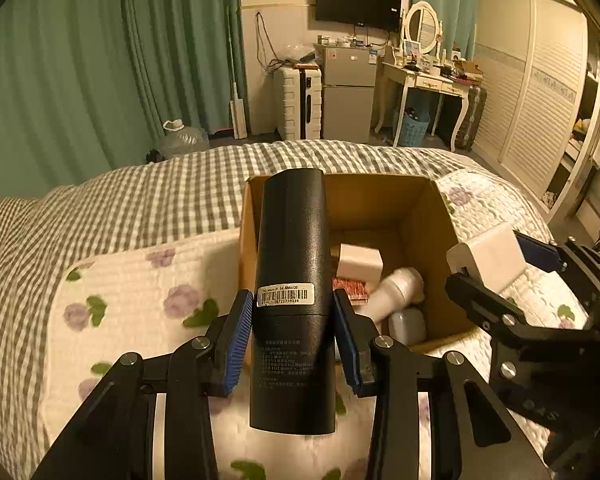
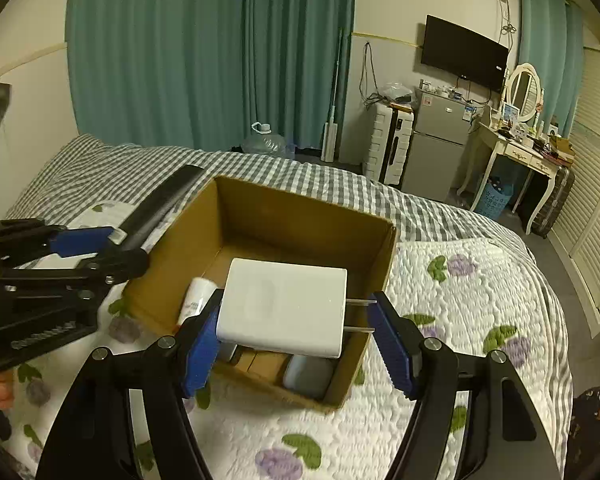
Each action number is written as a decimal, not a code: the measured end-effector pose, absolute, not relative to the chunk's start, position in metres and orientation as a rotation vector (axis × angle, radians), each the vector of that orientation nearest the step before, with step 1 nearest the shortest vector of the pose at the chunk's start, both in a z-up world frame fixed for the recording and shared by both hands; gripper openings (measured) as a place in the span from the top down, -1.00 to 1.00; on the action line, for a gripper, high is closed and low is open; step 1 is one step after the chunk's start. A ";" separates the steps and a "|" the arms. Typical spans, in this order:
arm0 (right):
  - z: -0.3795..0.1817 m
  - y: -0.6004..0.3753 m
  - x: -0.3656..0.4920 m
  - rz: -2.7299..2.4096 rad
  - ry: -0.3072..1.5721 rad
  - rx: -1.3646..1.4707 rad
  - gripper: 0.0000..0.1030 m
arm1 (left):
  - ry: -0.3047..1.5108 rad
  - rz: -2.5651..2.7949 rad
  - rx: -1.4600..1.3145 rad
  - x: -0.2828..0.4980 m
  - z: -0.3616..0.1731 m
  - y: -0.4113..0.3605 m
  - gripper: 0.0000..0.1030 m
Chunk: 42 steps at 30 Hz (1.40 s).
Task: Organize rigid objects
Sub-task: 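Carry both held items over the box and open both tools to drop them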
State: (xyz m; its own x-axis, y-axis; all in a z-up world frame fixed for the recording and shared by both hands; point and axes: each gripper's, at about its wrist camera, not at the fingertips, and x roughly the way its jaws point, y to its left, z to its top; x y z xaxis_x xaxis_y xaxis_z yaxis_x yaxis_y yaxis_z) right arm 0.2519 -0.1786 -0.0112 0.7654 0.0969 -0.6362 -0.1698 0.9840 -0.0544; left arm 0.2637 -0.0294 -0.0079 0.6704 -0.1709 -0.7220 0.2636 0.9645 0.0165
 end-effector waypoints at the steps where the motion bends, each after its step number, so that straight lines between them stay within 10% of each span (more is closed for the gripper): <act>1: -0.013 -0.180 0.256 0.141 0.685 -0.111 -0.36 | 0.804 -0.248 0.129 0.269 -0.011 -0.032 0.22; 42: -0.053 -0.175 0.322 0.131 0.757 -0.087 -0.36 | 0.792 -0.195 0.149 0.299 -0.032 -0.014 -0.21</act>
State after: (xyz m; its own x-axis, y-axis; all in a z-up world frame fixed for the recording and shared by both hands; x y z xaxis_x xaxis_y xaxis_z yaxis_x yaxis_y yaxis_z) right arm 0.3225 -0.1749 -0.0534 0.7192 0.0872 -0.6893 -0.1498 0.9882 -0.0313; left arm 0.2992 -0.0137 -0.0323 0.6857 -0.1176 -0.7183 0.2289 0.9716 0.0594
